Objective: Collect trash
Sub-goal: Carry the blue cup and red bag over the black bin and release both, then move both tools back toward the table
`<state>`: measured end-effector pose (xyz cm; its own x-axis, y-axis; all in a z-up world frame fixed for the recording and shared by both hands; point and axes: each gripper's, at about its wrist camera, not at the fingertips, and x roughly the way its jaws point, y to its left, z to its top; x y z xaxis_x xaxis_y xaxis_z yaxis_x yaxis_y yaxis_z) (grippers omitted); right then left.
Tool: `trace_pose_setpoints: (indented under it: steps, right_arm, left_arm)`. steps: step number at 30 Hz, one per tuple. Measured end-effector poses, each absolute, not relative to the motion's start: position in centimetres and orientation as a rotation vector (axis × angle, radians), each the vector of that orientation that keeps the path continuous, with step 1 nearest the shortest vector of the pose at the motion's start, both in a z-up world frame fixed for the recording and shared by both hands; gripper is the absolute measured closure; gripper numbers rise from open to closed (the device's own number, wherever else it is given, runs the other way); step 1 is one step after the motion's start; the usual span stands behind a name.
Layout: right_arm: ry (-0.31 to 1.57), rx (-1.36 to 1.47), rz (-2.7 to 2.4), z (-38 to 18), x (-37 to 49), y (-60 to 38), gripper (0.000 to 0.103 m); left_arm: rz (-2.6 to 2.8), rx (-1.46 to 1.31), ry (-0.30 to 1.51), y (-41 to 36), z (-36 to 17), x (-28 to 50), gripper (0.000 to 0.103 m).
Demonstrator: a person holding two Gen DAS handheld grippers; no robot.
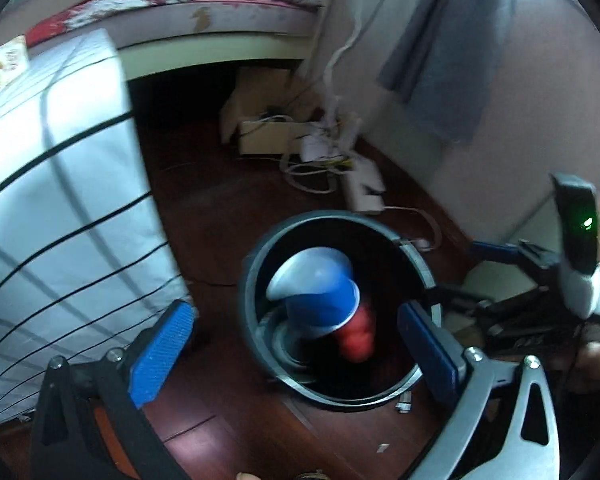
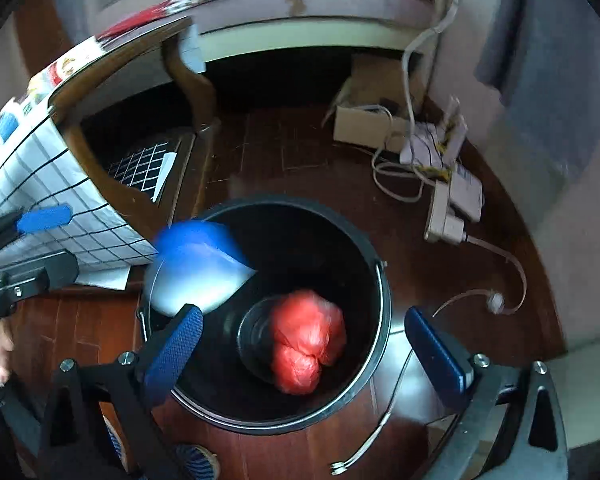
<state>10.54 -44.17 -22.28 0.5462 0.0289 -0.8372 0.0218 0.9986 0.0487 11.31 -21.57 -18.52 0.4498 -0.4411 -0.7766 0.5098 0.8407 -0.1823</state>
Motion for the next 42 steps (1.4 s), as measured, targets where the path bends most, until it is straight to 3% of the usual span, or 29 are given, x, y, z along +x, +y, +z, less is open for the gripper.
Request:
trace_pose_setpoints:
  steps: [25,42]
  right_arm:
    - [0.798,-0.013,-0.032,-15.8,9.3,-37.6,0.001]
    - [0.649,-0.027,0.106,-10.4,12.1,-26.0,0.001]
  left_arm:
    - [-0.371,0.131,0.777,-17.0,-14.2,11.3,0.000]
    - [-0.161,0.039,0.680,-6.1,-10.2,11.0,0.000]
